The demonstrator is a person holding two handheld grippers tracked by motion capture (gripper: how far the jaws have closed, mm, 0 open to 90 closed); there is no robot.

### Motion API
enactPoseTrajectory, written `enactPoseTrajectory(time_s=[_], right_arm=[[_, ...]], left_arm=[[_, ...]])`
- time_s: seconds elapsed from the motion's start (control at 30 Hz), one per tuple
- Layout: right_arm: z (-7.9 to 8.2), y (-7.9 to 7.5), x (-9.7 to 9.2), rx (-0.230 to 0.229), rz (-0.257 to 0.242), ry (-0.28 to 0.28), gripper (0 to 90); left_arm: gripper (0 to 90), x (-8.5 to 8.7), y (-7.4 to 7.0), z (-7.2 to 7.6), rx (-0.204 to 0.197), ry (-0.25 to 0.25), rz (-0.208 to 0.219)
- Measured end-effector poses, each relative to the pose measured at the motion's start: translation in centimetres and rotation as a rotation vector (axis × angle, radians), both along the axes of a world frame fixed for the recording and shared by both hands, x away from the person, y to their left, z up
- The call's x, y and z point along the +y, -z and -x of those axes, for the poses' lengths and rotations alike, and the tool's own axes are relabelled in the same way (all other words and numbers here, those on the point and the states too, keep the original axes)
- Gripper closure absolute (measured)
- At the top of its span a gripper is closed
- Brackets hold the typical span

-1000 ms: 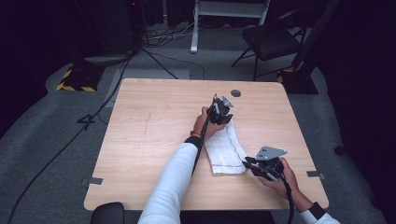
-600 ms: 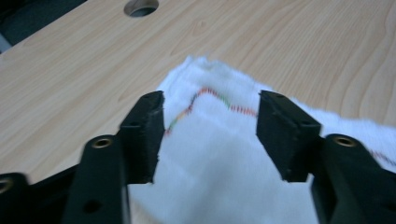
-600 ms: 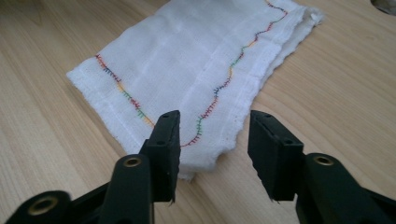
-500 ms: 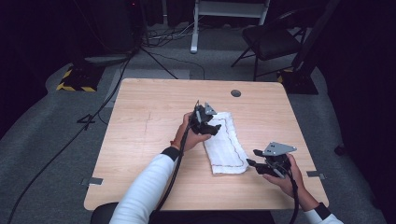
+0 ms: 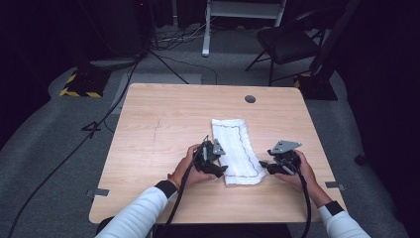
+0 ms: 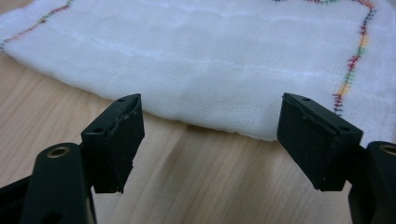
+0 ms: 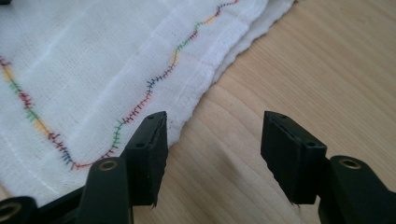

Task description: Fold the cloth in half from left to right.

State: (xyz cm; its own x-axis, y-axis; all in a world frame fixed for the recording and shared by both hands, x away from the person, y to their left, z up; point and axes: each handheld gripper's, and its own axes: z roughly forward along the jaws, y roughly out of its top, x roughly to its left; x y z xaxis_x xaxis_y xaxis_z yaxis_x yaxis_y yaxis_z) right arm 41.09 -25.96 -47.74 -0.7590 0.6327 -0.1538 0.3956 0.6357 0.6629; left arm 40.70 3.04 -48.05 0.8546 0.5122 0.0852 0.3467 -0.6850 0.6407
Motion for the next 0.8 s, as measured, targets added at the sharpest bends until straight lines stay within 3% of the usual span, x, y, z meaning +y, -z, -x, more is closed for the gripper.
enactPoseTrajectory(time_s=[0.13, 0.4, 0.53, 0.73, 0.77, 0.8], right_arm=[[0.0, 0.6, 0.1, 0.033, -0.004, -0.014, 41.6], [0.8, 0.9, 0.1, 0.060, -0.018, -0.039, 43.4], [1.0, 0.9, 0.0, 0.079, -0.034, -0.035, 43.6], [1.5, 0.9, 0.2, 0.046, -0.010, -0.035, 44.7], [1.5, 0.9, 0.2, 0.050, -0.014, -0.034, 44.6], [1.5, 0.9, 0.1, 0.052, -0.016, -0.034, 44.4]], left_arm=[[23.0, -0.1, 0.7, 0.1, -0.009, 0.007, -0.022], [20.4, 1.2, 1.2, -0.1, 0.072, -0.004, 0.015], [20.3, 1.6, 1.1, 0.5, 0.041, -0.017, -0.003], [20.6, 1.4, 1.0, 0.8, 0.040, -0.007, -0.022], [21.7, 1.0, 0.9, 0.9, 0.057, 0.032, 0.003], [24.6, 0.7, 0.8, 1.0, 0.054, 0.041, 0.011]])
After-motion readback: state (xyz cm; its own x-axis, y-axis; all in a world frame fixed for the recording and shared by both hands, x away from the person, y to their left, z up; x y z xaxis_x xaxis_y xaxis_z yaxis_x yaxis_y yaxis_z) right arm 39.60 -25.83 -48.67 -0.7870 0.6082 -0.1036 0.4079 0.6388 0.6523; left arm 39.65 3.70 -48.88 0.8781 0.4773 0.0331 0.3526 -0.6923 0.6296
